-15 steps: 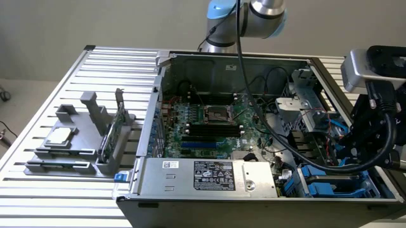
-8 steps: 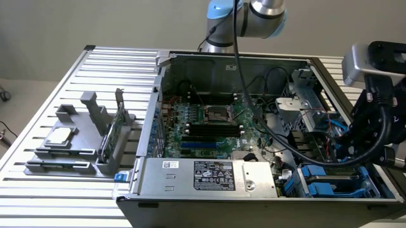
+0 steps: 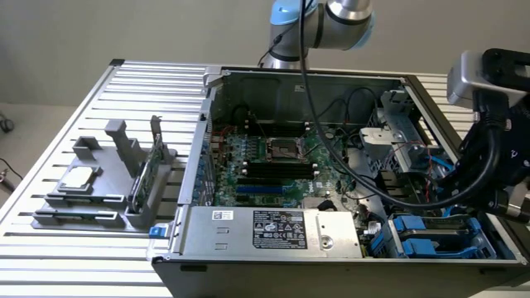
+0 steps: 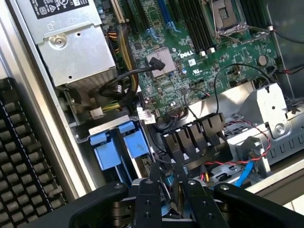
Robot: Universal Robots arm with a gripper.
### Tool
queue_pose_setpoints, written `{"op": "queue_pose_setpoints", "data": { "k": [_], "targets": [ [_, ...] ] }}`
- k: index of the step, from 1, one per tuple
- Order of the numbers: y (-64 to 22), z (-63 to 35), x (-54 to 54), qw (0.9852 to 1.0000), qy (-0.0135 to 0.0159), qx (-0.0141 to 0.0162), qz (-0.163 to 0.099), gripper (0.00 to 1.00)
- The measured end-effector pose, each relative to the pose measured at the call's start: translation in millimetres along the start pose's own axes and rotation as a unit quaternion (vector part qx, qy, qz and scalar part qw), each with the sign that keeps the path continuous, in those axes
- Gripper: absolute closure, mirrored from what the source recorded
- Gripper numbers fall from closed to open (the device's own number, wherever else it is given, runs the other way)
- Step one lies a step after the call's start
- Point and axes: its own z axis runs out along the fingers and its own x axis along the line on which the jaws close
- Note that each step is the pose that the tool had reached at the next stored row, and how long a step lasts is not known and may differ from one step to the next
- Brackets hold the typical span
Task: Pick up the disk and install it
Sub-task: 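Insert the first disk wire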
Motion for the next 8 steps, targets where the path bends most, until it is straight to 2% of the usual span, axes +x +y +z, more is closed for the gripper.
{"op": "queue_pose_setpoints", "data": {
  "k": [4, 8],
  "targets": [
    [0.0, 0.0, 0.0, 0.9996, -0.0011, 0.0033, 0.026, 0.75],
    [0.0, 0.0, 0.0, 0.9985, -0.0024, 0.0067, 0.054, 0.75]
  ]
}}
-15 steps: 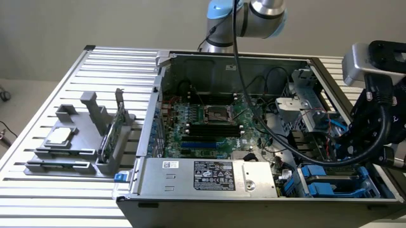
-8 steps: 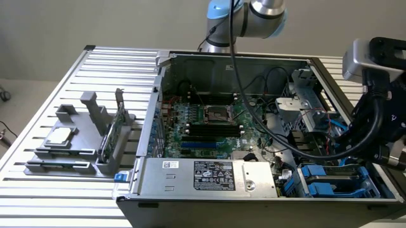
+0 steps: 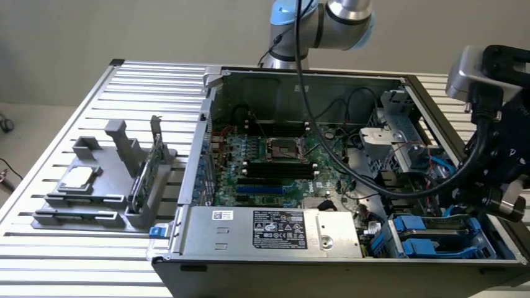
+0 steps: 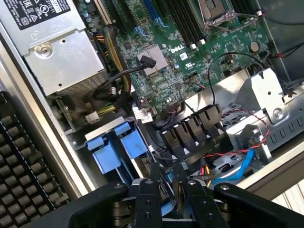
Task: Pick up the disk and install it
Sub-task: 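Insert the first disk wire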
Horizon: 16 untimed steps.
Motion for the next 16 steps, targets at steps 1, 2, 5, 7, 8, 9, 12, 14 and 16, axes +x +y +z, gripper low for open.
{"op": "queue_pose_setpoints", "data": {
  "k": [1, 2, 5, 7, 8, 9, 12, 14, 16],
  "targets": [
    [0.0, 0.0, 0.0, 1.0, -0.0004, 0.0011, 0.007, 0.75],
    [0.0, 0.0, 0.0, 0.9999, -0.0008, 0.0023, 0.014, 0.75],
    [0.0, -0.1, 0.0, 0.9993, -0.0021, 0.0064, 0.037, 0.75],
    [0.0, -0.1, 0.0, 0.9986, -0.003, 0.009, 0.053, 0.75],
    [0.0, 0.0, 0.0, 0.9981, -0.0035, 0.0103, 0.06, 0.75],
    [0.0, 0.0, 0.0, 0.9976, -0.004, 0.0118, 0.068, 0.75],
    [0.0, -0.1, 0.0, 0.9957, -0.0054, 0.0157, 0.091, 0.75],
    [0.0, 0.0, 0.0, 0.9942, -0.0063, 0.0183, 0.106, 0.75],
    [0.0, 0.0, 0.0, 0.9923, -0.0073, 0.0211, 0.121, 0.75]
  ]
}}
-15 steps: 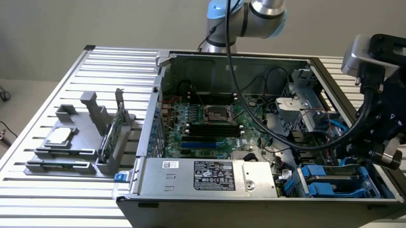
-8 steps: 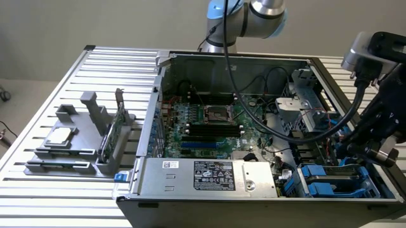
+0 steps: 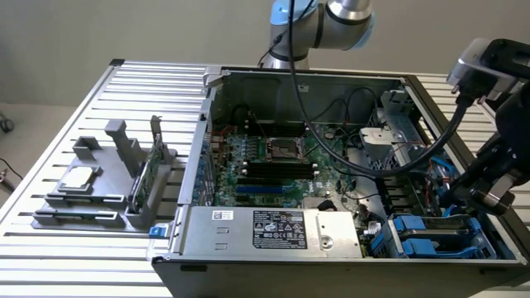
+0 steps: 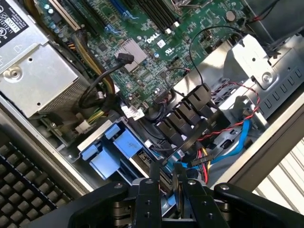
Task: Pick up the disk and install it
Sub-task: 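Insert the first disk wire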
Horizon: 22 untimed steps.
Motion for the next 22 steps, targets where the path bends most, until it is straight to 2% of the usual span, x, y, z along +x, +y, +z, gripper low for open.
{"op": "queue_pose_setpoints", "data": {
  "k": [6, 11, 14, 17, 22],
  "targets": [
    [0.0, -0.1, 0.0, 0.9989, -0.0027, 0.008, 0.046, 0.75],
    [0.0, -0.1, 0.0, 0.9963, -0.0049, 0.0147, 0.084, 0.75],
    [0.0, 0.0, 0.0, 0.9941, -0.0063, 0.0186, 0.107, 0.75],
    [0.0, 0.0, 0.0, 0.9912, -0.0076, 0.0226, 0.13, 0.75],
    [0.0, 0.0, 0.0, 0.9852, -0.0097, 0.0293, 0.169, 0.75]
  ]
}}
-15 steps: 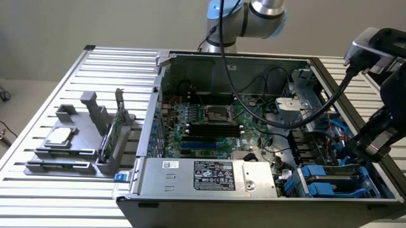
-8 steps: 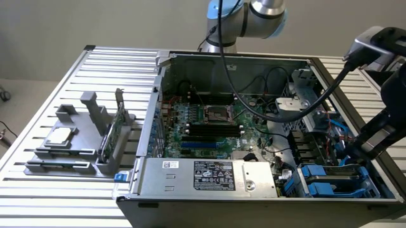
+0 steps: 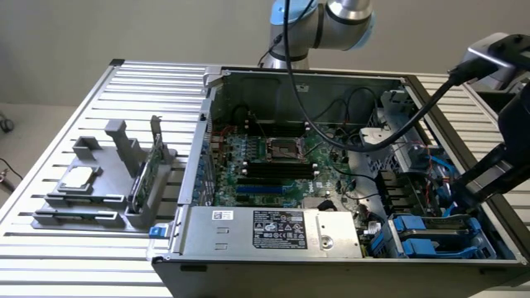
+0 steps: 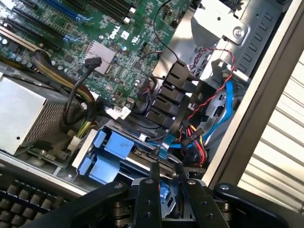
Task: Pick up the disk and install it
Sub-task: 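Insert the first disk wire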
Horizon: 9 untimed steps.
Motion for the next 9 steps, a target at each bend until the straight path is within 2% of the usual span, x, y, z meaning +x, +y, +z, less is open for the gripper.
{"op": "queue_pose_setpoints", "data": {
  "k": [4, 9],
  "targets": [
    [0.0, 0.0, 0.0, 0.9995, -0.0017, 0.0053, 0.031, 0.75],
    [0.0, -0.1, 0.0, 0.9974, -0.0039, 0.0123, 0.071, 0.75]
  ]
}}
